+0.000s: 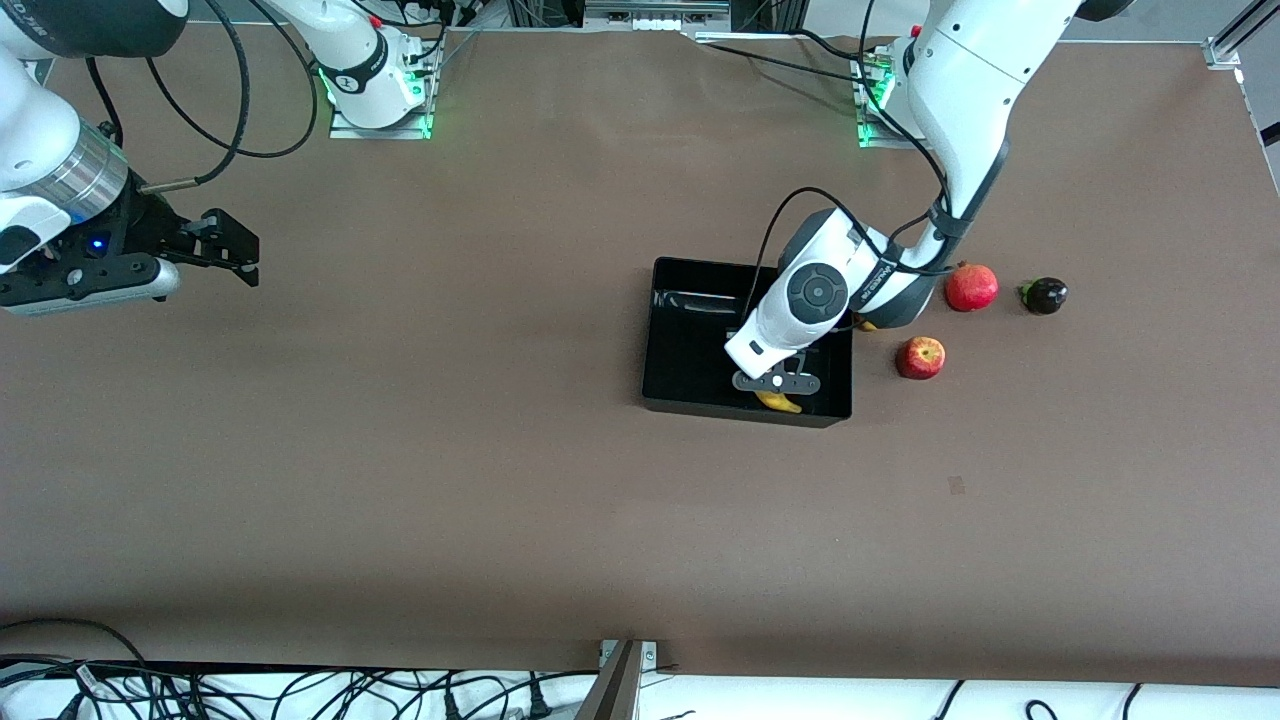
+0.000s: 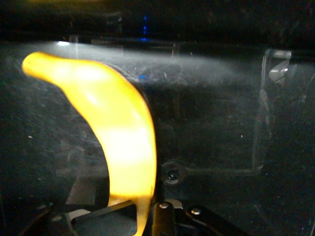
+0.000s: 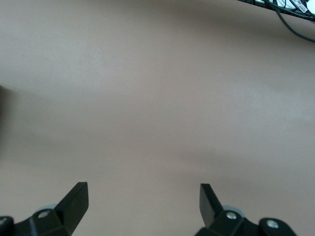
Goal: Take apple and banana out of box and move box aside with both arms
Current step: 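Reach the left gripper into the tray and grasp the yellow banana, then lift the banana out with the left gripper while the right gripper approaches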
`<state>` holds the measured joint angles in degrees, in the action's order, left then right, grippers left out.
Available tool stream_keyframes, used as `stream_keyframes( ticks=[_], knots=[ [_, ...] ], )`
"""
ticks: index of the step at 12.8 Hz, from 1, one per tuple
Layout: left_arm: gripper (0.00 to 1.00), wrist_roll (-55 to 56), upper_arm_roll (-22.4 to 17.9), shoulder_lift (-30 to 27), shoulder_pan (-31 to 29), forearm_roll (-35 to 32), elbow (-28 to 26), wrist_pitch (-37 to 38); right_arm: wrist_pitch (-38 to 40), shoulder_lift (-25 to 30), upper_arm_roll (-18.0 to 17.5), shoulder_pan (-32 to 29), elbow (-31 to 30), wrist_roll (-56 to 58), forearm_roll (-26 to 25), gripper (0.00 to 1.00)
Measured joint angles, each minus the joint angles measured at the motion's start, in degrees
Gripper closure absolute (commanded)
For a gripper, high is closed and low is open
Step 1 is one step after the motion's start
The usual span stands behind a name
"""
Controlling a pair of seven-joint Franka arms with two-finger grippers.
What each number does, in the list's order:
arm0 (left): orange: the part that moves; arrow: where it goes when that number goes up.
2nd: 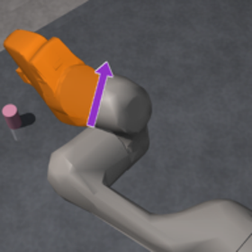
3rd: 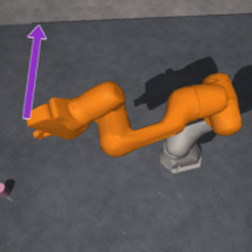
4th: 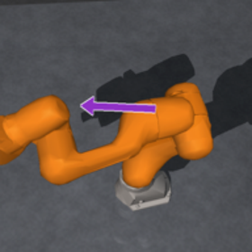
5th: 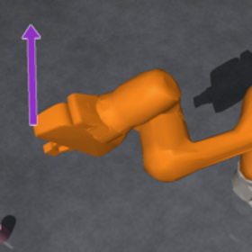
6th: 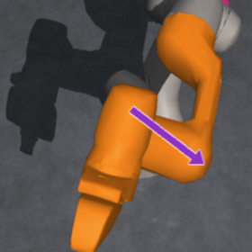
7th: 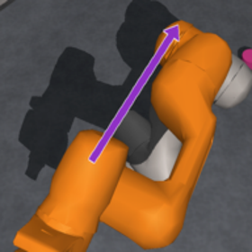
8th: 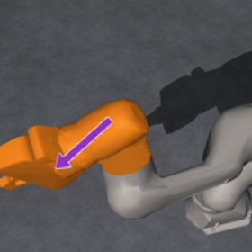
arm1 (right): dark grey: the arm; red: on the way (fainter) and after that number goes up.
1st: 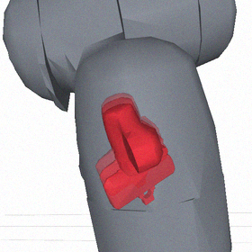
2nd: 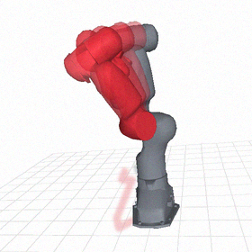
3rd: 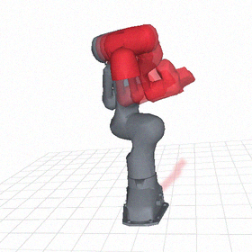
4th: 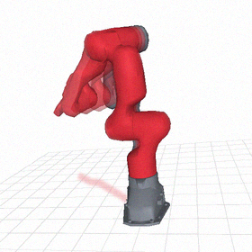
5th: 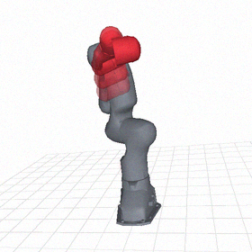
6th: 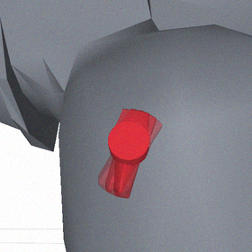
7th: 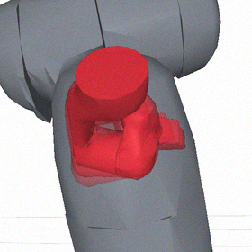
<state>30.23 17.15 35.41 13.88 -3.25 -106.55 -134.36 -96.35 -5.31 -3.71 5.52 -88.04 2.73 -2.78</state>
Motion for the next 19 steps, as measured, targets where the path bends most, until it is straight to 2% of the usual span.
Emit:
stream_keyframes(
  ticks=[1,3,4,5,14,19],
  knots=[
    [1.00,0.00,0.02,-0.26,-0.26,0.00,0.70,0.87,0.00,0.00,0.00,0.00,0.00,0.00,0.00,0.00],
    [1.00,0.00,0.03,-1.05,-0.50,0.00,4.41,7.50,0.00,0.01,0.00,0.01,0.01,0.00,0.00,0.00],
    [0.67,0.00,0.04,-1.46,-0.54,0.00,6.31,11.05,0.00,0.01,0.00,0.01,0.01,0.00,0.00,0.00],
    [0.01,0.01,0.13,-1.69,-0.50,0.00,7.32,12.94,0.00,0.01,0.00,0.01,0.01,0.00,0.00,0.00],
    [0.00,0.74,0.32,-0.31,0.31,2.46,7.29,13.46,0.00,0.01,0.00,0.02,0.01,0.00,-0.05,0.00],
    [0.00,1.05,0.22,5.67,0.71,2.46,5.63,6.42,-0.01,0.01,0.00,0.08,0.02,0.00,-0.05,0.00]
  ],
)
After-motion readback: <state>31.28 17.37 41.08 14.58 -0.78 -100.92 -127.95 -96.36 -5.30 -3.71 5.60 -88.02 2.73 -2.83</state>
